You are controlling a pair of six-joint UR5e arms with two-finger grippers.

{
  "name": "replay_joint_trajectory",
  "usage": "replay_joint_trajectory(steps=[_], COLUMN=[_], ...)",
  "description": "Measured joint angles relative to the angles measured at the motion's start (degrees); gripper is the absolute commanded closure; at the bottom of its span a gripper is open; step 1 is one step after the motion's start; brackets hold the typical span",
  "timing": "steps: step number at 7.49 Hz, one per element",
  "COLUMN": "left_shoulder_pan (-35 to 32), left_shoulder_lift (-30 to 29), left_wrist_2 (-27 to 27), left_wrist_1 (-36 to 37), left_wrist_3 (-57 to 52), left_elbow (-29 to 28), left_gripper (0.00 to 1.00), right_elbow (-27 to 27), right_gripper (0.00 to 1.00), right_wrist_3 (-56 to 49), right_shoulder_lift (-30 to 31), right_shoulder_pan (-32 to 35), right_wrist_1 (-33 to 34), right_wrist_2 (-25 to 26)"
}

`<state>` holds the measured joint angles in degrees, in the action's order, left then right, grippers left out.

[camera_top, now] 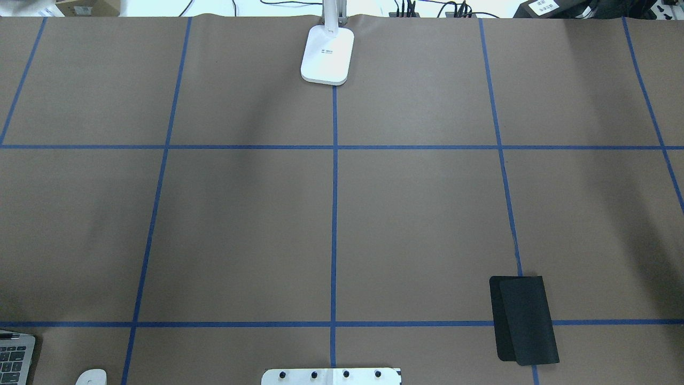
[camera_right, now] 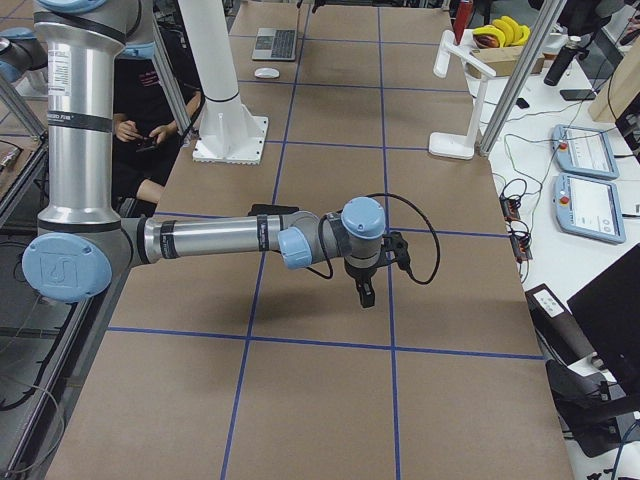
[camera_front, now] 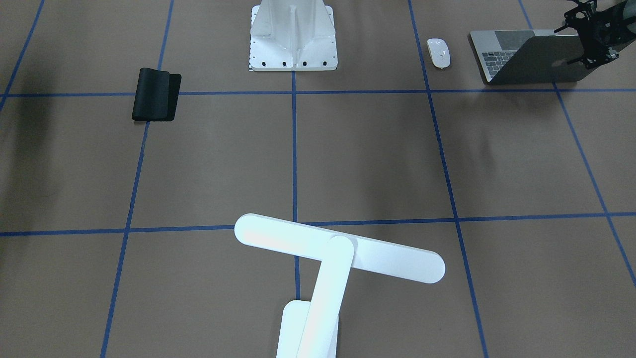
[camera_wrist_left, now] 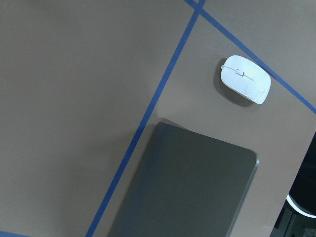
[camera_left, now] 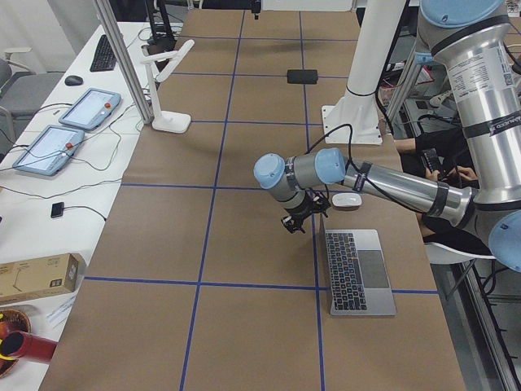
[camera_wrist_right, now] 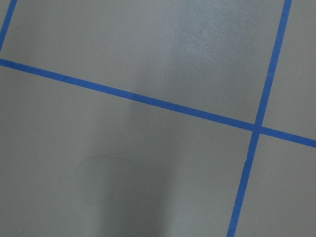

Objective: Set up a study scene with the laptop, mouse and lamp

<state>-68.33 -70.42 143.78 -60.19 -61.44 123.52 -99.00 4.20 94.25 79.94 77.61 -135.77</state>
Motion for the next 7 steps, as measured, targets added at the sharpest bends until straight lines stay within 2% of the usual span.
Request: replay_joint_trajectory(steps=[7], left_shoulder_pan=[1.67], left_shoulder_lift=[0.46], left_wrist_2=[-0.65], left_wrist_1=[-0.06], left_wrist_3=[-11.63], left_elbow=[-0.52], left_gripper=[0.37], right_elbow=[0.51], right_gripper=[0.0], right_wrist_3=[0.01], right_shoulder_lift=[-0.71], right_shoulder_pan=[-0.05], right_wrist_1=[-0.02], right_wrist_2=[0.21])
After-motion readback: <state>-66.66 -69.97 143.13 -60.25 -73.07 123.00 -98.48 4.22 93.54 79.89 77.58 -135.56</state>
